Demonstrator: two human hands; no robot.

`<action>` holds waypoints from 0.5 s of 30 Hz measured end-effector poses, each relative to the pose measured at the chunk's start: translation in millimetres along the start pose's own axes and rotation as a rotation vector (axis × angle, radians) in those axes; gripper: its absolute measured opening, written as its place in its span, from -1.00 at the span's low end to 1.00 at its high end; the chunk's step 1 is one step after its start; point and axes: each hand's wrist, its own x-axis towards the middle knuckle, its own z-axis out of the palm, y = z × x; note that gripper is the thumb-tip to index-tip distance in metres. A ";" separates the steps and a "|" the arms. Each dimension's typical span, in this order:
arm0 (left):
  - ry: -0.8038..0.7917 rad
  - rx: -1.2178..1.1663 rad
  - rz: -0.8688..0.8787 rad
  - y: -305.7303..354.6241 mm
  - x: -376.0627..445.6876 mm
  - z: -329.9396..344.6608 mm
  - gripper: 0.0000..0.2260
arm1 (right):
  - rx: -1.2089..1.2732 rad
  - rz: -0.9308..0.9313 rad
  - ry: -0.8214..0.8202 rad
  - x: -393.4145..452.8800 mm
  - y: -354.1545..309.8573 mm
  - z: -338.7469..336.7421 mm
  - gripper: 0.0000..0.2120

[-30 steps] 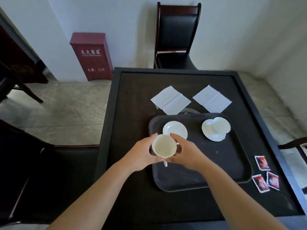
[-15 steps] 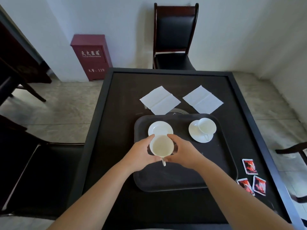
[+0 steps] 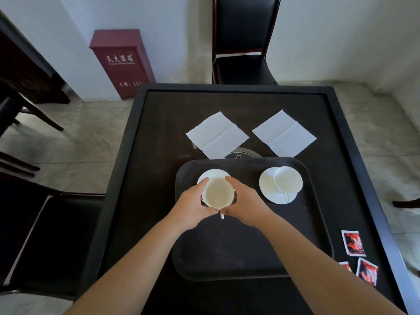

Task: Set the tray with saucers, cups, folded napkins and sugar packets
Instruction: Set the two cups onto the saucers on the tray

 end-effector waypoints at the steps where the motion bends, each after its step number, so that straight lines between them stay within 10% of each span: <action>1: -0.004 -0.010 -0.003 -1.8 4.4 0.2 -0.15 | -0.003 0.000 0.000 4.6 1.0 0.8 -0.24; 15: -0.044 -0.064 0.011 -14.9 48.1 -6.3 -0.25 | 0.005 0.016 -0.028 51.1 10.3 -0.2 -0.34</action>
